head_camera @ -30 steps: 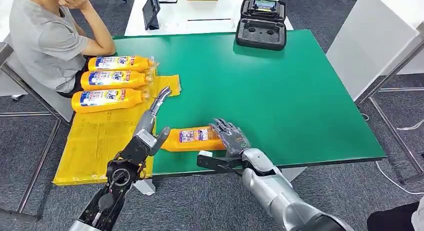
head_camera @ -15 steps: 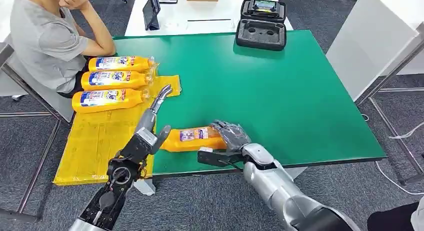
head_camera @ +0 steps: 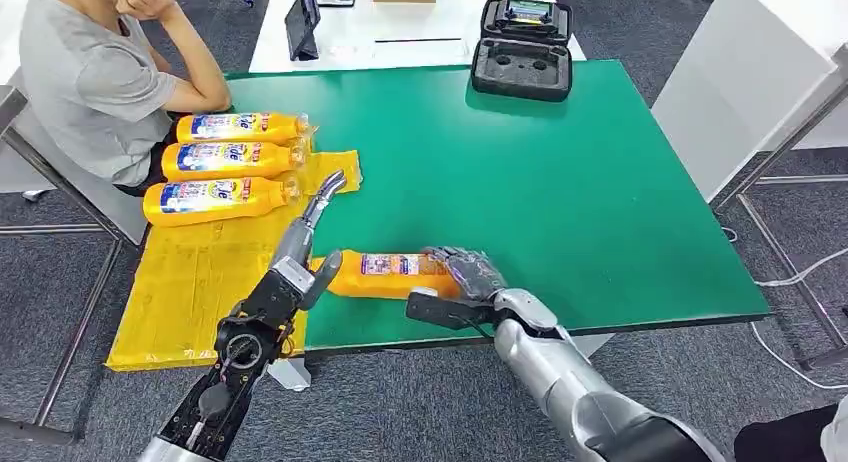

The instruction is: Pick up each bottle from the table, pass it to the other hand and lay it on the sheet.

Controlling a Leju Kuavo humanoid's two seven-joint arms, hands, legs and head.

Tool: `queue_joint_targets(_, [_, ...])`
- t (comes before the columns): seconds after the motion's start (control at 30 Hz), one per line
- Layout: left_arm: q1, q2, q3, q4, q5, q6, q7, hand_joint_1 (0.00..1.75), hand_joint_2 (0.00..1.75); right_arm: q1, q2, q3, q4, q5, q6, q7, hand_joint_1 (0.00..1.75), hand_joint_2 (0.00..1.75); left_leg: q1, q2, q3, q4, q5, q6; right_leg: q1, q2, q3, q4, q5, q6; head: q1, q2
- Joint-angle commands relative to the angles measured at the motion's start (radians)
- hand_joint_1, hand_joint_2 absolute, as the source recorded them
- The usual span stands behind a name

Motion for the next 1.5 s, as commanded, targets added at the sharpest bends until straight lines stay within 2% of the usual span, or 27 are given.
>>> queue_joint_targets(0.03, [-0.048, -0.002, 0.012, 0.071, 0.011, 0.019, 0.0, 0.0, 0.0, 0.008, 0.022, -0.151, 0.035, -0.117, -0.082, -0.087, 1.75, 1.75, 0.0, -0.001, 0.003, -0.001, -0.001, 0.0, 0.0, -0.002, 0.004, -0.001, -0.001, 0.0, 0.0, 0.0])
queue_joint_targets(0.2, [-0.05, -0.002, 0.012, 0.071, 0.011, 0.019, 0.0, 0.0, 0.0, 0.007, 0.022, -0.151, 0.034, -0.117, -0.081, -0.087, 1.75, 1.75, 0.0, 0.0, 0.001, -0.001, -0.001, 0.0, 0.0, -0.001, 0.001, 0.0, -0.001, 0.0, 0.0, 0.0])
queue_joint_targets(0.3, [-0.048, -0.005, 0.017, 0.067, 0.013, 0.04, -0.003, 0.0, 0.0, 0.013, 0.03, -0.196, 0.017, -0.174, -0.097, -0.114, 1.75, 1.75, -0.001, 0.0, 0.004, -0.001, -0.001, 0.0, -0.001, -0.002, 0.004, -0.001, -0.002, 0.0, 0.0, 0.0])
queue_joint_targets(0.53, [-0.025, -0.008, 0.015, 0.022, 0.007, 0.159, -0.064, 0.0, 0.0, 0.041, 0.032, -0.243, -0.012, -0.282, -0.078, -0.155, 1.75, 1.75, 0.0, 0.0, 0.0, -0.001, -0.001, 0.0, 0.0, -0.001, 0.001, 0.0, -0.001, 0.0, 0.0, 0.0])
queue_joint_targets(0.67, [0.017, -0.014, 0.029, -0.061, 0.071, 0.226, -0.123, 0.0, 0.0, 0.075, 0.044, -0.269, -0.038, -0.352, -0.109, -0.185, 1.75, 1.75, -0.001, 0.0, 0.003, -0.001, -0.002, 0.0, 0.0, -0.001, 0.004, -0.001, -0.002, 0.0, 0.0, 0.0])
queue_joint_targets(0.77, [0.035, -0.002, 0.023, -0.077, 0.093, 0.224, -0.098, 0.0, 0.0, 0.113, 0.053, -0.287, -0.093, -0.411, -0.125, -0.229, 1.75, 1.75, 0.0, 0.001, 0.001, -0.001, -0.001, 0.0, 0.0, 0.0, 0.002, -0.001, -0.001, 0.0, 0.0, 0.0])
queue_joint_targets(0.83, [0.039, 0.008, 0.005, -0.038, 0.104, 0.224, -0.084, 0.0, 0.0, 0.165, 0.053, -0.273, -0.208, -0.476, -0.147, -0.231, 1.75, 1.75, 0.0, 0.0, 0.001, -0.001, -0.001, 0.0, 0.0, 0.0, 0.001, -0.001, -0.001, 0.0, 0.0, 0.0])
queue_joint_targets(1.03, [0.081, -0.016, -0.035, -0.001, 0.198, 0.158, -0.071, 0.0, 0.0, 0.279, 0.042, -0.238, -0.465, -0.623, -0.209, -0.231, 1.75, 1.75, -0.001, -0.001, 0.003, -0.002, -0.002, 0.0, -0.001, -0.001, 0.004, -0.001, -0.002, 0.0, 0.0, 0.0])
queue_joint_targets(1.17, [0.11, -0.011, -0.045, 0.002, 0.269, 0.109, -0.07, 0.0, 0.0, 0.337, 0.031, -0.195, -0.617, -0.667, -0.236, -0.231, 1.75, 1.75, -0.001, -0.002, 0.002, -0.002, -0.002, 0.0, -0.001, -0.002, 0.003, -0.001, -0.002, 0.0, 0.0, 0.0])
queue_joint_targets(1.5, [0.113, -0.007, -0.044, 0.002, 0.28, 0.094, -0.065, 0.0, 0.0, 0.341, 0.031, -0.182, -0.635, -0.668, -0.239, -0.231, 1.75, 1.75, -0.001, 0.0, -0.001, -0.001, -0.001, 0.0, -0.001, -0.001, -0.001, -0.001, -0.001, 0.0, 0.0, 0.0])
